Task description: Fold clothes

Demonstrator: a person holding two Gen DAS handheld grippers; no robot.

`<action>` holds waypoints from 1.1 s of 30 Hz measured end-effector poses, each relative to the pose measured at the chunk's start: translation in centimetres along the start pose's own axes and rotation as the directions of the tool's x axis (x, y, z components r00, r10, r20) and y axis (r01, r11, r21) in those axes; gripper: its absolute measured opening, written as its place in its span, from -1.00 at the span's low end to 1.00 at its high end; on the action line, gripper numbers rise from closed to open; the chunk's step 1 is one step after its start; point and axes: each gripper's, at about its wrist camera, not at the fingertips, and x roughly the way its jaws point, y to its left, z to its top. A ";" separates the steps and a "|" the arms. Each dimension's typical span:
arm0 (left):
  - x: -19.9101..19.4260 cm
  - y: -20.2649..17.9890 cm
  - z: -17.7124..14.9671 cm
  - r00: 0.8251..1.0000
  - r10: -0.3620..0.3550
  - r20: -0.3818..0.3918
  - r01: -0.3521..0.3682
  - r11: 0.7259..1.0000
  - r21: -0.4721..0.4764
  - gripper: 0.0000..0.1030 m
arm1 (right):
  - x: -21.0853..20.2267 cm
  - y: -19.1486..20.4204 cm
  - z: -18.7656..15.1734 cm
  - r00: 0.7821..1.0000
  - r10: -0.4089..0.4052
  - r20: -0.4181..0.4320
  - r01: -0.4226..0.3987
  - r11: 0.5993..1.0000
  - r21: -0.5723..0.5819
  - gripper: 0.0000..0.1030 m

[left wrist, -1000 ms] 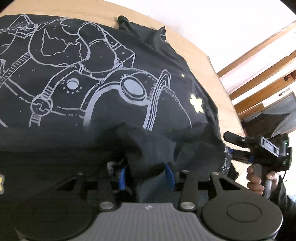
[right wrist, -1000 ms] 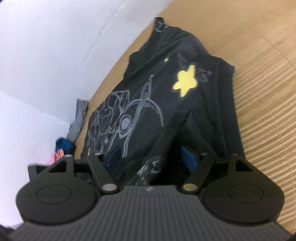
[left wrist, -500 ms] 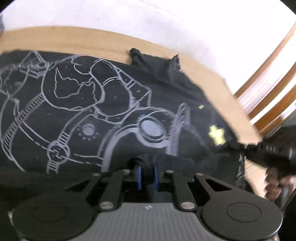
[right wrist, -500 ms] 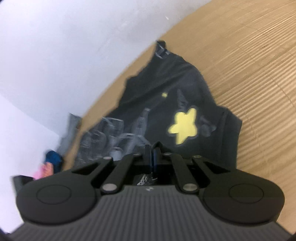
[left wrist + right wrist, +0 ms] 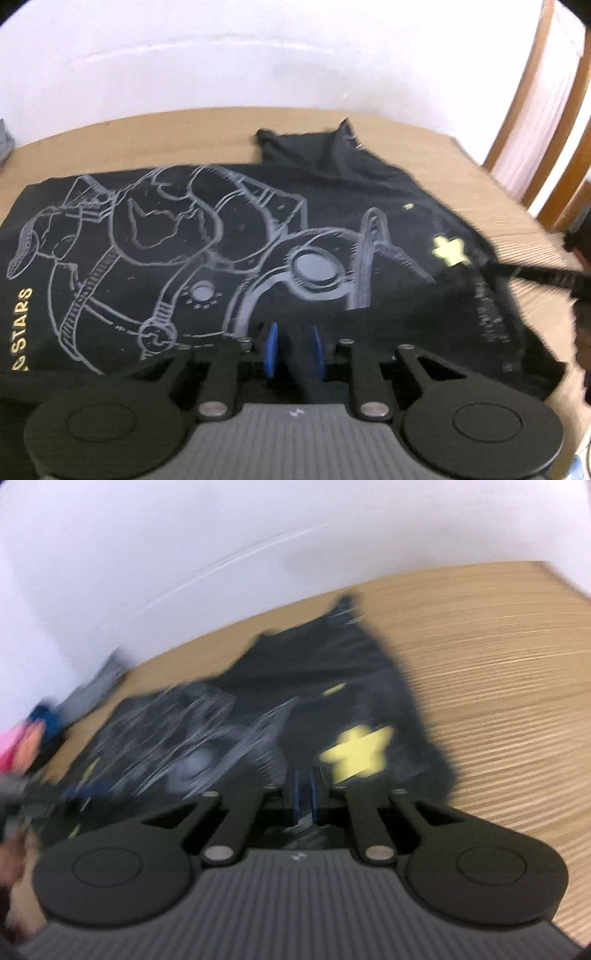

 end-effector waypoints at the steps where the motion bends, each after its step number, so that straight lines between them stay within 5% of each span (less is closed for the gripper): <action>1: 0.4 -0.5 0.3 0.999 -0.036 -0.004 0.036 0.999 0.012 -0.50 | 0.6 0.5 -0.2 0.999 0.028 -0.033 -0.029 0.999 -0.030 -0.80; 3: 2.0 -1.6 0.6 0.998 -0.057 -0.036 0.058 0.998 0.038 -0.50 | 2.6 1.0 -0.4 0.997 -0.002 -0.083 -0.004 0.997 -0.076 -0.84; 5: 4.2 -1.8 0.1 0.998 -0.020 -0.063 0.024 0.998 0.062 -0.55 | 3.5 0.2 -0.8 0.998 -0.041 -0.037 0.038 0.996 -0.076 -0.91; 9: 5.2 -1.4 -0.3 0.998 0.031 -0.057 -0.025 0.995 0.095 -0.55 | 3.2 -1.6 -0.7 0.993 -0.118 0.022 0.115 0.989 0.095 -0.91; 16: 1.8 -0.8 -1.3 0.999 -0.001 -0.045 0.003 0.999 0.038 -0.31 | -7.1 0.1 -4.1 0.967 -0.199 0.157 0.186 0.978 0.089 -0.80; 22: 0.6 -0.4 -4.6 0.994 0.002 -0.111 -0.002 1.000 -0.001 -0.32 | -10.8 0.5 -9.5 0.971 -0.221 0.086 0.214 0.973 0.084 -0.80; 25: 0.5 -1.0 -5.1 0.995 0.034 -0.095 -0.030 0.999 0.044 -0.30 | -9.5 0.1 -10.8 0.949 -0.314 0.039 0.311 0.948 0.072 -0.86; 28: 0.6 -1.4 -5.1 0.993 0.058 -0.103 -0.051 0.996 0.069 -0.29 | -10.3 -0.7 -11.4 0.930 -0.365 0.047 0.357 0.926 0.121 -0.38; 31: 0.1 -1.2 -5.3 0.992 0.060 -0.115 -0.055 0.997 0.049 -0.26 | -11.2 0.1 -10.9 0.922 -0.382 0.071 0.372 0.920 0.122 -0.36; 33: -0.1 -0.8 -5.5 0.992 0.045 -0.119 -0.043 0.999 0.018 -0.24 | -11.3 1.7 -10.4 0.934 -0.339 0.112 0.333 0.941 0.067 -0.37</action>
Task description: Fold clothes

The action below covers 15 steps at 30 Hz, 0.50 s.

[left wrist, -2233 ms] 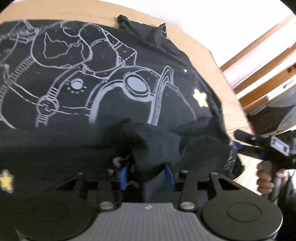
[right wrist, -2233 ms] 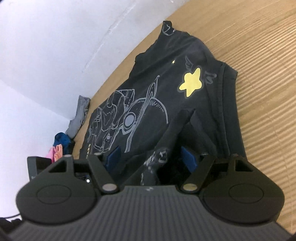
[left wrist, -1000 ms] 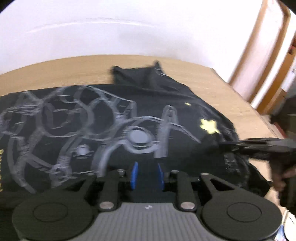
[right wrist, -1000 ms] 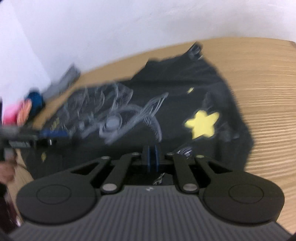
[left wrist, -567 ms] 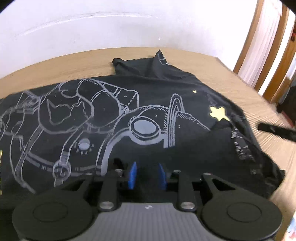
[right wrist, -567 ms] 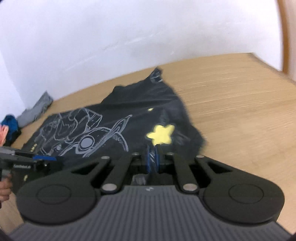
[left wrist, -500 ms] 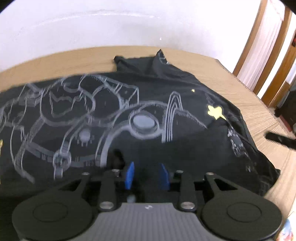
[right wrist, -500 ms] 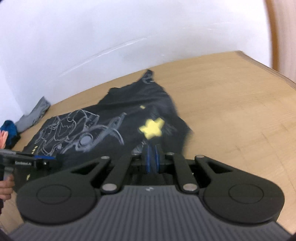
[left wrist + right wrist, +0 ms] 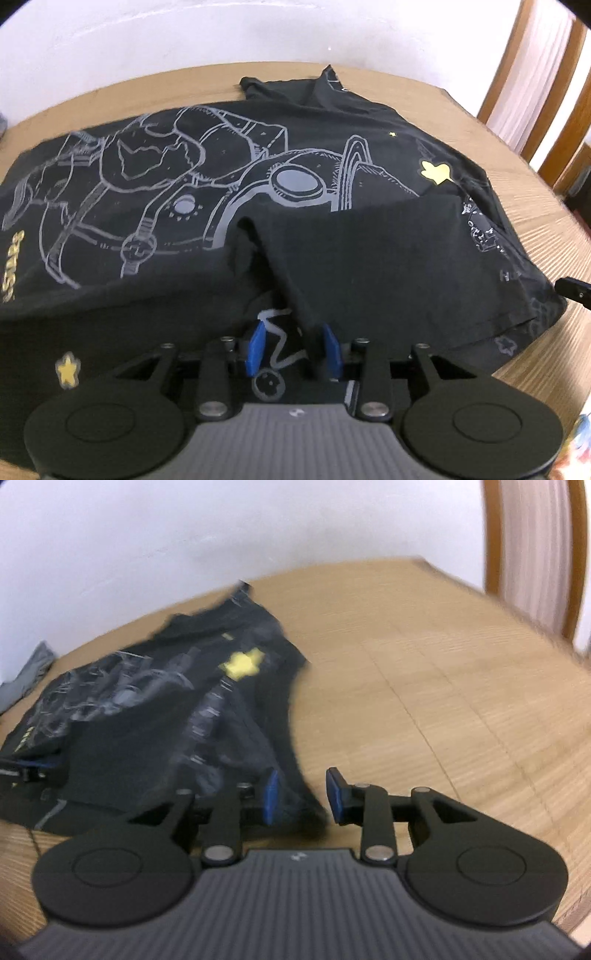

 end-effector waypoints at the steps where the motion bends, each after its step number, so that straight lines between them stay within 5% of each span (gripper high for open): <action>1: -0.1 0.1 -0.1 1.000 -0.003 0.002 0.003 1.000 -0.006 -0.23 | 0.1 0.6 0.1 0.999 0.033 0.002 -0.033 0.999 -0.017 -0.41; 4: -0.2 0.0 -0.2 1.000 0.011 0.001 -0.011 1.000 0.017 -0.21 | 2.0 1.4 -1.0 0.997 0.029 -0.076 -0.033 0.998 -0.049 -0.45; 10: -2.9 3.2 -0.8 0.997 0.079 0.023 -0.079 0.997 -0.027 -0.20 | 1.5 4.0 -0.4 0.997 -0.036 -0.066 0.025 0.986 -0.164 -0.42; 15: -6.3 9.1 -1.7 0.982 0.181 0.046 -0.176 0.979 -0.103 -0.18 | 0.3 8.2 2.0 0.987 0.158 -0.016 -0.158 0.968 -0.195 -0.42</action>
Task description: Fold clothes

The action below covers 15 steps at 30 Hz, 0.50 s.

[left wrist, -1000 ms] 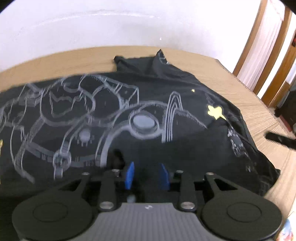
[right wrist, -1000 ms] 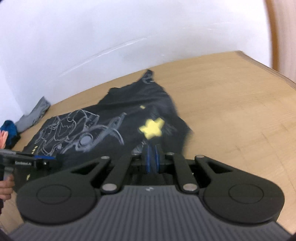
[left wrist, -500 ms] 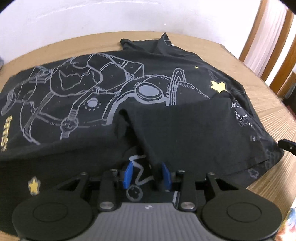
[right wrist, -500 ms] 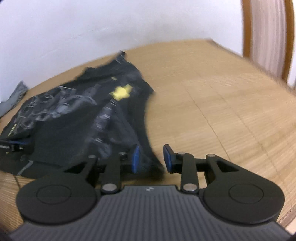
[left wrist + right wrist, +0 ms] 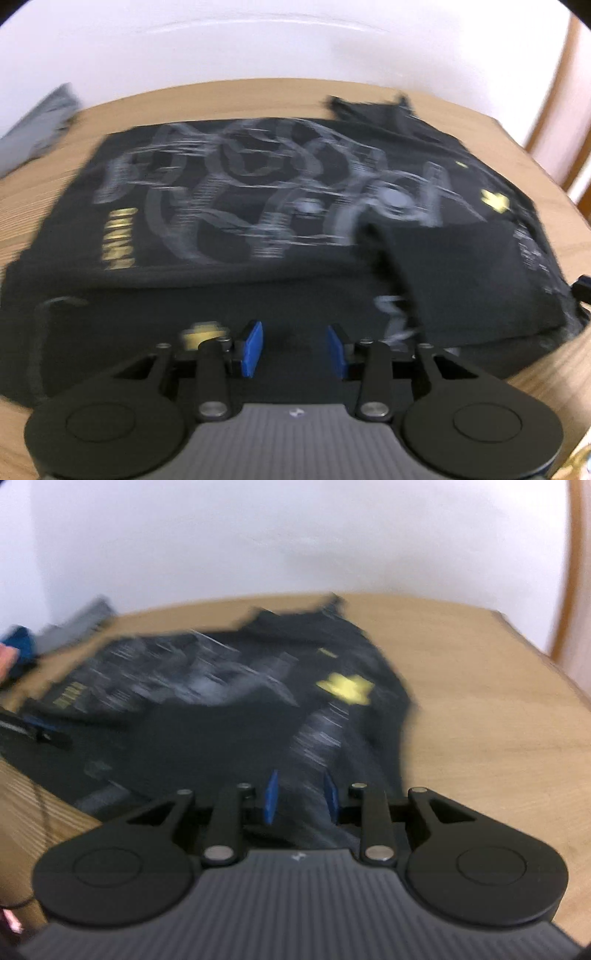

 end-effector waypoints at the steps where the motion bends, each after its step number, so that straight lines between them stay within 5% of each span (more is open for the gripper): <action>1: -0.4 1.5 -0.1 1.000 0.024 0.006 -0.023 1.000 -0.013 -0.18 | 0.4 0.9 0.5 0.999 0.050 0.005 -0.050 0.999 0.010 -0.42; 5: -1.0 6.9 0.1 0.997 0.072 0.016 -0.071 0.996 -0.052 -0.18 | 4.2 7.0 1.9 0.968 0.251 -0.027 -0.250 0.968 0.033 -0.40; 9: -0.4 10.8 0.6 0.999 0.045 0.025 -0.044 0.999 -0.031 -0.16 | 9.5 15.4 2.5 0.915 0.385 -0.118 -0.390 0.921 -0.019 -0.41; 13: 1.3 13.6 1.4 1.000 -0.009 0.019 0.008 0.999 0.047 -0.16 | 15.4 22.3 3.0 0.903 0.371 -0.218 -0.392 0.918 -0.061 -0.42; 15: 2.2 14.7 2.0 0.999 -0.018 0.032 0.015 0.995 0.103 -0.16 | 17.6 24.6 3.8 0.926 0.322 -0.197 -0.340 0.938 -0.066 -0.42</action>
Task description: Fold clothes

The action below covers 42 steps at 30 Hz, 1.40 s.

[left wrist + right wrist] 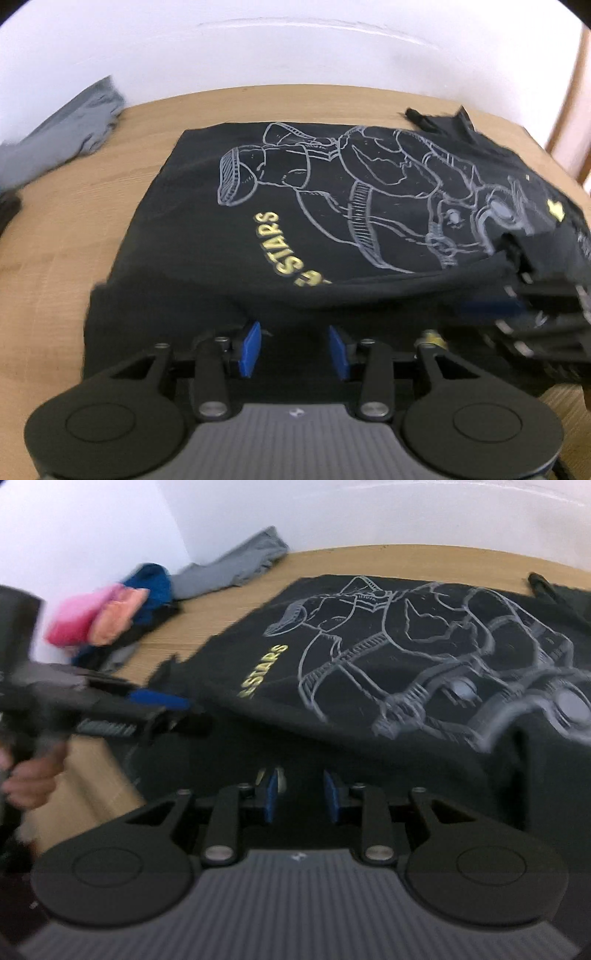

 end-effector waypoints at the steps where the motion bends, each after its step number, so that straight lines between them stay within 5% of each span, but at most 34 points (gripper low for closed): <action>1: 0.2 0.6 0.2 1.000 -0.002 0.010 0.002 1.000 0.013 -0.16 | 0.7 0.2 0.6 1.000 -0.022 0.021 0.022 1.000 0.022 -0.42; 4: 1.3 2.8 1.0 1.000 -0.012 0.019 0.011 1.000 0.020 -0.16 | 2.9 -0.1 2.0 0.995 -0.087 0.053 0.080 0.988 0.129 -0.43; 10: 1.4 6.2 1.3 0.998 -0.062 0.025 0.061 0.998 0.008 -0.15 | 2.9 1.3 2.7 0.981 -0.180 0.065 0.168 0.972 0.165 -0.37; 17: 2.1 9.4 0.3 0.999 -0.027 0.020 0.026 0.999 0.034 0.01 | 2.2 5.8 1.8 0.996 -0.072 0.043 0.067 0.992 0.104 -0.41; 30: -0.4 12.4 2.7 0.998 -0.048 0.042 0.050 0.998 -0.049 -0.03 | 3.1 7.0 2.4 0.994 -0.093 -0.049 0.095 0.994 0.061 -0.28; 33: -1.3 12.9 6.1 0.992 -0.090 0.094 0.095 0.994 -0.050 0.02 | 0.3 4.9 4.0 0.995 -0.096 0.002 0.096 0.991 0.091 -0.25; 36: -0.4 12.6 9.6 0.989 -0.101 0.106 0.104 0.994 -0.020 0.10 | -3.1 0.3 6.3 0.980 -0.189 0.066 0.177 0.972 0.155 -0.01; 42: 4.9 11.0 15.1 0.994 -0.081 0.071 0.078 0.996 0.041 0.18 | -5.4 -11.4 11.4 0.907 -0.413 0.088 0.385 0.894 0.229 0.40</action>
